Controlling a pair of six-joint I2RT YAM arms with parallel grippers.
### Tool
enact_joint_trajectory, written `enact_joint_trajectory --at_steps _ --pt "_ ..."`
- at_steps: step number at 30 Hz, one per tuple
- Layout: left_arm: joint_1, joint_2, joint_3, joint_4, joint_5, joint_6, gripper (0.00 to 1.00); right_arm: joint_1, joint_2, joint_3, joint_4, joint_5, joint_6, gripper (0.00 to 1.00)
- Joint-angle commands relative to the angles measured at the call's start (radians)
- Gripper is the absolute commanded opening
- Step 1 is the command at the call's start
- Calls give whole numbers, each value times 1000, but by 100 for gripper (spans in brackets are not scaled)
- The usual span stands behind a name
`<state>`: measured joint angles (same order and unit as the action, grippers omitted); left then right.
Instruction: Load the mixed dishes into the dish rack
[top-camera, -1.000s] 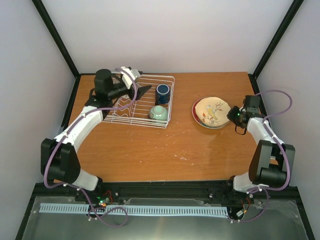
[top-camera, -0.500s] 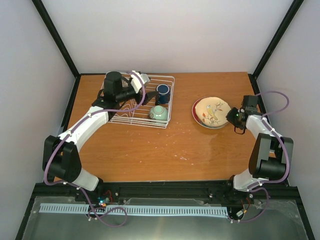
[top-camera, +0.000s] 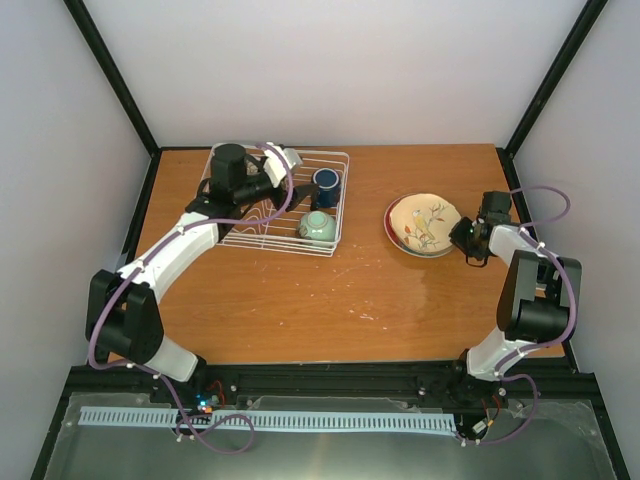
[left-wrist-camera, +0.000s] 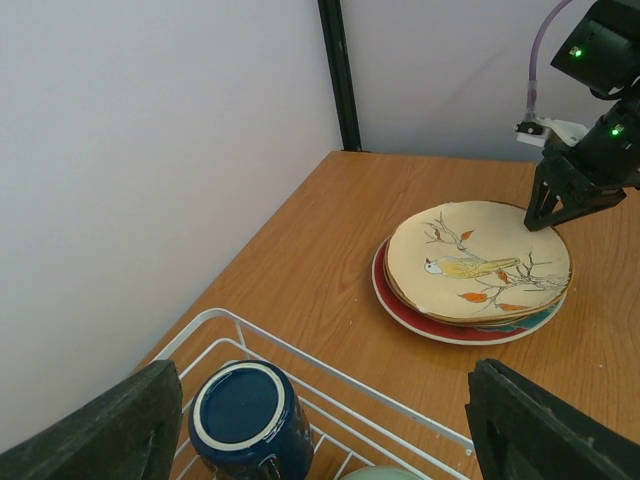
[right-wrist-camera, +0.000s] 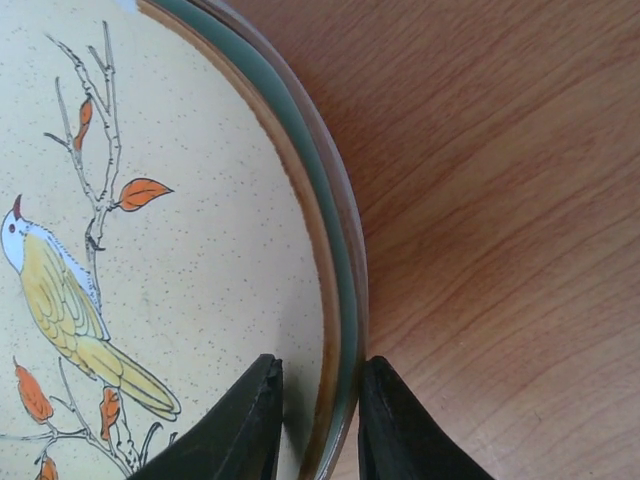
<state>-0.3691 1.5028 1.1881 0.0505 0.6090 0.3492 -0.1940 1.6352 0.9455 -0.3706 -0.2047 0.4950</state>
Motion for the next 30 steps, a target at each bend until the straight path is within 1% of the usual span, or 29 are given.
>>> enact_joint_trajectory --at_steps 1,3,7,9,18,24,27,30 --pt "-12 16 45 -11 -6 16 78 2 29 11 19 -16 10 19" --pt "-14 19 45 -11 -4 16 78 1 36 11 26 -23 11 16" --pt "-14 26 48 -9 -2 16 78 1 39 16 27 -35 11 6" --pt "-14 30 50 -10 -1 17 78 1 32 16 25 -34 8 3" --pt "-21 51 71 -21 0 14 78 1 -33 14 1 -35 -1 3" --pt "-43 84 99 -50 34 -11 77 2 -143 -22 17 -89 9 3" --pt "-77 124 129 -76 40 -15 77 1 -172 -21 9 -118 7 3" --pt "-143 186 185 -118 40 -26 75 1 -186 -28 4 -135 5 3"
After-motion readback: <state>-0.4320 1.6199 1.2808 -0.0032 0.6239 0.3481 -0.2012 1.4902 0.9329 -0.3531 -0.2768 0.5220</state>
